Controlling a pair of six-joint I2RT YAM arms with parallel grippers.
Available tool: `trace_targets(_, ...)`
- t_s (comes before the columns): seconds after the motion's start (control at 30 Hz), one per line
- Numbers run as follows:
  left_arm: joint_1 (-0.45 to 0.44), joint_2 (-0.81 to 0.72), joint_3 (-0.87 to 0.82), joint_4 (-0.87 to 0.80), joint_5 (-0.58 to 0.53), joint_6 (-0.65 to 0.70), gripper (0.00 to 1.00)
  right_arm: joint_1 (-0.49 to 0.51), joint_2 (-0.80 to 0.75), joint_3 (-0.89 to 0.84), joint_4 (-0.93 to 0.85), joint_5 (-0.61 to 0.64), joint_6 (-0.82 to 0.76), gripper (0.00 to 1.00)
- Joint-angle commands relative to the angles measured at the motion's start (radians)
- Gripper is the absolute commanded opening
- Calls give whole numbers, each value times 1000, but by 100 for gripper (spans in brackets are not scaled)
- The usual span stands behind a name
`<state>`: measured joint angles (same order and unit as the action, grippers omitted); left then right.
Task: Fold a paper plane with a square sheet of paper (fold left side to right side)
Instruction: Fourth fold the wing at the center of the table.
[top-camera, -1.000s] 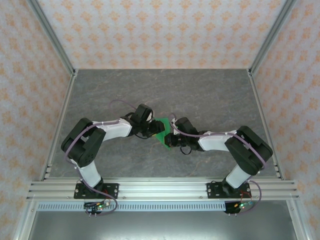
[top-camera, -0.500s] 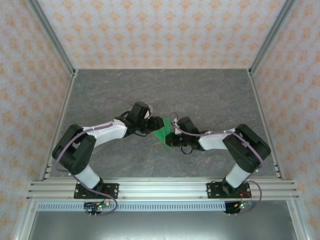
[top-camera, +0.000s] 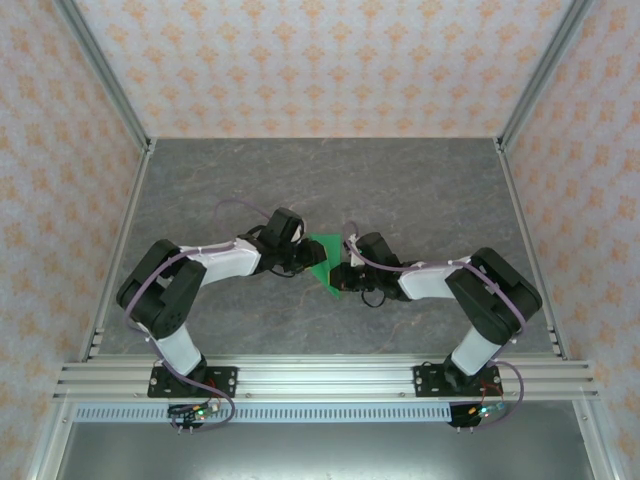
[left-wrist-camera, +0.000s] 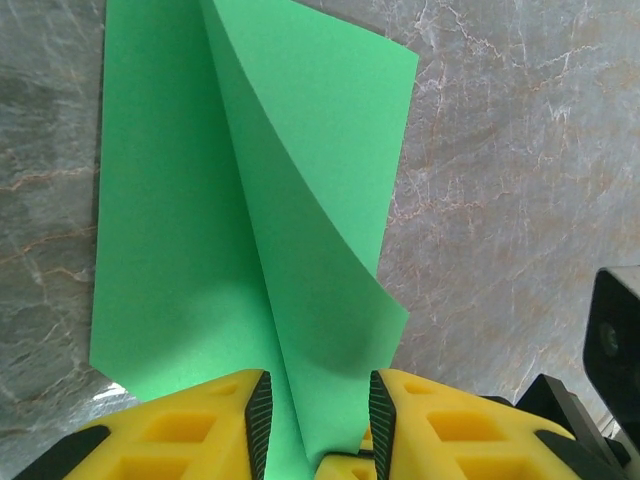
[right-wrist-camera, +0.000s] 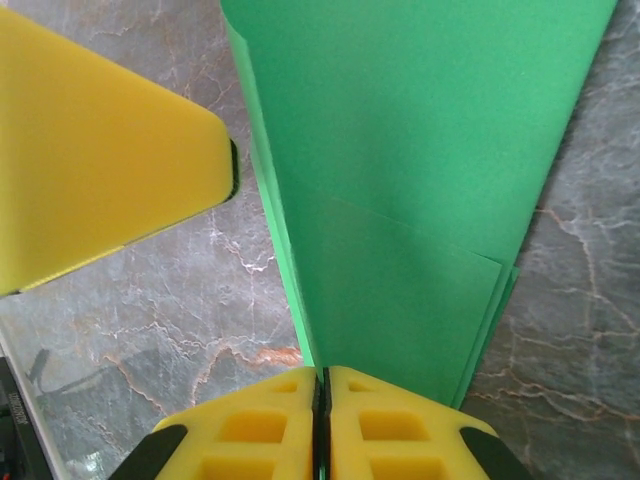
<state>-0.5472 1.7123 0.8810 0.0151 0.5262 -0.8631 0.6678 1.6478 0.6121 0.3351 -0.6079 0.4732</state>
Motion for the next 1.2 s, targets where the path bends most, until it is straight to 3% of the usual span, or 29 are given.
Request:
trace_targets(0.0,5,29,20,23,15,4,37,-19,8,-21,65,-24,28,11)
trace_targets(1.17,3,110,46,-12,-13,9,37,-28,37,-25,78,-45,39,15)
